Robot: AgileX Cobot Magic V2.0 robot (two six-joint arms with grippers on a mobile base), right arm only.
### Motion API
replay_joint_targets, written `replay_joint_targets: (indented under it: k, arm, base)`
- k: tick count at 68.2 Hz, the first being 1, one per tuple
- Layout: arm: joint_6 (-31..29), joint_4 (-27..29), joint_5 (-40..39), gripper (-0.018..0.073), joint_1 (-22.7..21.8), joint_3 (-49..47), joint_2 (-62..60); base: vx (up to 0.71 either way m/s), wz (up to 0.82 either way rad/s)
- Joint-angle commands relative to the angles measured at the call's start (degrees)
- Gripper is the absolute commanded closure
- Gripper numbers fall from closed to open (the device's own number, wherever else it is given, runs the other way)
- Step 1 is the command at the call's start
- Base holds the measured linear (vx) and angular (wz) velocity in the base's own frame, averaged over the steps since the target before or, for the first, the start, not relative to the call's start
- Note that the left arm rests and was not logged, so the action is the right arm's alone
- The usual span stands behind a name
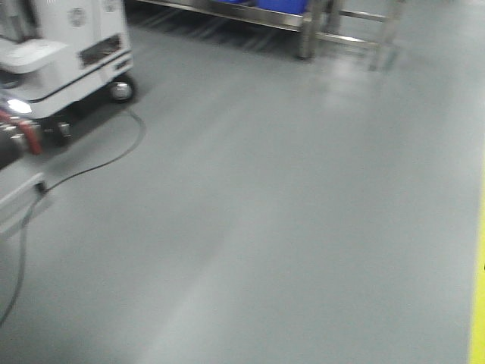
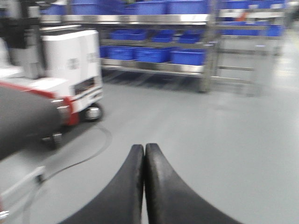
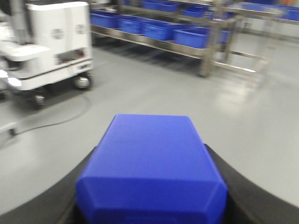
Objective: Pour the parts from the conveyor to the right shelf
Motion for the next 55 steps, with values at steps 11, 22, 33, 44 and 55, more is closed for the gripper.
replay_joint_targets:
  k: [11, 22, 33, 44, 55]
  arm:
    - [-0.2, -0.5, -4.6, 0.0569, -0.1, -1.6, 0.8]
    - [-0.2, -0.5, -4.6, 0.0569, -0.1, -1.6, 0.8]
    - [-0.2, -0.5, -4.6, 0.0569, -0.1, -1.6, 0.8]
    - [-0.2, -0.5, -4.6, 0.0569, -0.1, -1.6, 0.8]
    - [-0.2, -0.5, -4.6, 0.0569, -0.1, -1.6, 0.8]
  base:
    - [-0.32, -0.90]
    - [-0.25, -0.93]
    - [-0.20, -0.83]
    - [-0.15, -0.59]
    - [-0.08, -0.32]
